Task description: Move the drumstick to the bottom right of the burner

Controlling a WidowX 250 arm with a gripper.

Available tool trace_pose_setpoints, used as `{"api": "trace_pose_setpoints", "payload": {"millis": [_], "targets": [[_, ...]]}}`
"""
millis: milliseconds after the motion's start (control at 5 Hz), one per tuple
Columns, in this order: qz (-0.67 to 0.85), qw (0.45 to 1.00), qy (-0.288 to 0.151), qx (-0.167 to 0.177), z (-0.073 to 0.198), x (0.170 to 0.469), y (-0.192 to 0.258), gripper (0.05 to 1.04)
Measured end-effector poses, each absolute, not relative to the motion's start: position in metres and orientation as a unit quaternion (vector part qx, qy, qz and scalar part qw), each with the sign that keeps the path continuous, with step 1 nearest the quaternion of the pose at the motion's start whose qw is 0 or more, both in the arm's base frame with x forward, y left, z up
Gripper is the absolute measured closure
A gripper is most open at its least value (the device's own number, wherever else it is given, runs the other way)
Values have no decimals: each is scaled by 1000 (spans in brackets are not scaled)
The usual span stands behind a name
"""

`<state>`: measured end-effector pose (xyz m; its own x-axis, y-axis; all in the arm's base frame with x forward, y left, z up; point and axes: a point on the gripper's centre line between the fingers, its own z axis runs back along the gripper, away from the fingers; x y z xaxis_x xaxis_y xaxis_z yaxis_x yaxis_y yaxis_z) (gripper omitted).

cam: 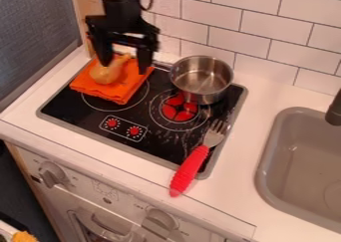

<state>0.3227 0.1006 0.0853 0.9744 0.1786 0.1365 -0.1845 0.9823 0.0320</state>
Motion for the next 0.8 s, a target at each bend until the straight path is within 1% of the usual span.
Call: {"api": "trace_pose_setpoints", "payload": {"millis": [200,400,800], "targets": [[113,991,-64,23,80,331,122,83],[116,992,-35,23,59,334,129,83],[133,991,-6,21,33,340,147,83]]}}
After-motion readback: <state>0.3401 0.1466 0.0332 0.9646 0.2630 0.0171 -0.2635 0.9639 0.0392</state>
